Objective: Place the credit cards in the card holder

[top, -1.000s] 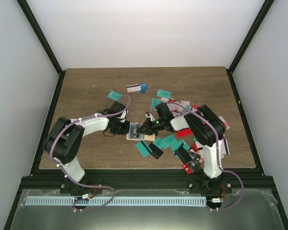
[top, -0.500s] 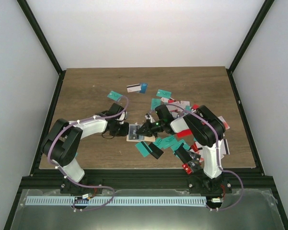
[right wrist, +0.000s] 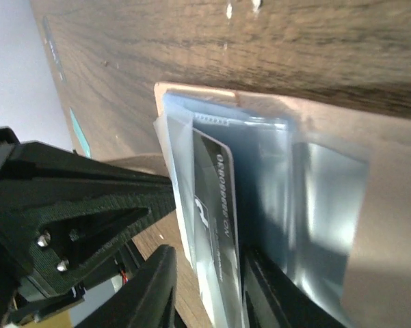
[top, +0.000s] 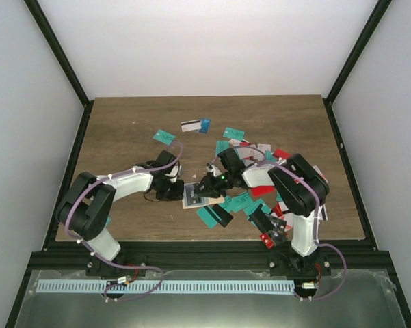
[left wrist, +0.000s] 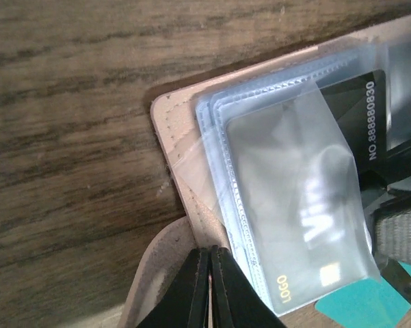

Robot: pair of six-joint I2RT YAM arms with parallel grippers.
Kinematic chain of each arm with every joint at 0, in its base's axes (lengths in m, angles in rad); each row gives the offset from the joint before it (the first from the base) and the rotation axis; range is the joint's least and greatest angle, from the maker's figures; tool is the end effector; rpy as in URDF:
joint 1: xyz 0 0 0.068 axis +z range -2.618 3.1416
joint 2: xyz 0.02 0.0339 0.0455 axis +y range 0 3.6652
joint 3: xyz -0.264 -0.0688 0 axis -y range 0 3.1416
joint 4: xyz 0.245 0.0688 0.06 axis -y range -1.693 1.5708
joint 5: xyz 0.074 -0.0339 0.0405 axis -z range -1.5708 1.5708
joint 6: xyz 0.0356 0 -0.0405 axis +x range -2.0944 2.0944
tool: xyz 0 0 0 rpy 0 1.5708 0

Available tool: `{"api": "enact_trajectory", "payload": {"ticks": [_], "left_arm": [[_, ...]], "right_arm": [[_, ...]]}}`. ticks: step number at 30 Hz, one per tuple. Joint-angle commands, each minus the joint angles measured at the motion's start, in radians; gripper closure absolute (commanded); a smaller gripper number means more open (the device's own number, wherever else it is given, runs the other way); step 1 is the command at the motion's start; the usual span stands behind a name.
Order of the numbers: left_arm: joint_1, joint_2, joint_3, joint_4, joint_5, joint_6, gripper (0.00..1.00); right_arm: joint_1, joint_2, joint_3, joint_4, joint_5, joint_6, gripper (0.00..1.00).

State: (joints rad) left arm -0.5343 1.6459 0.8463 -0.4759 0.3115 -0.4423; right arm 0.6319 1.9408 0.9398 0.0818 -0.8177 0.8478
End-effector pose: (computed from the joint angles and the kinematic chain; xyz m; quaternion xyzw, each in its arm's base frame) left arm 0.2397 -0.1545 0.1397 0.0677 0.9751 -0.2037 0.0564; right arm 0.2734 0.2323 0.1075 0.0328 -0.8780 -0.4762 0.0370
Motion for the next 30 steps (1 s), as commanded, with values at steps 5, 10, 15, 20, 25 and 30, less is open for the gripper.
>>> {"api": "enact_trajectory", "payload": {"ticks": [5, 10, 15, 20, 25, 30], "left_arm": [[-0.010, -0.028, -0.030, -0.078, 0.000, 0.008, 0.95], [-0.010, -0.070, -0.007, -0.099, -0.001, 0.014, 0.92], [-0.010, -0.119, 0.021, -0.134, 0.014, 0.012, 0.87], [-0.010, -0.149, 0.022, -0.110, 0.073, -0.006, 0.85], [-0.010, -0.116, 0.006, -0.056, 0.123, -0.029, 0.83], [-0.009, -0.082, -0.009, -0.017, 0.138, -0.043, 0.77]], "right_arm": [[0.009, -0.078, 0.095, -0.236, 0.069, -0.122, 0.55], [0.009, -0.122, 0.108, -0.295, 0.091, -0.151, 0.53], [0.009, -0.138, 0.096, -0.279, 0.072, -0.159, 0.66], [0.010, -0.123, 0.090, -0.266, 0.069, -0.159, 0.74], [0.009, -0.085, 0.090, -0.254, 0.067, -0.159, 0.82], [0.010, -0.062, 0.084, -0.244, 0.088, -0.161, 0.89]]}}
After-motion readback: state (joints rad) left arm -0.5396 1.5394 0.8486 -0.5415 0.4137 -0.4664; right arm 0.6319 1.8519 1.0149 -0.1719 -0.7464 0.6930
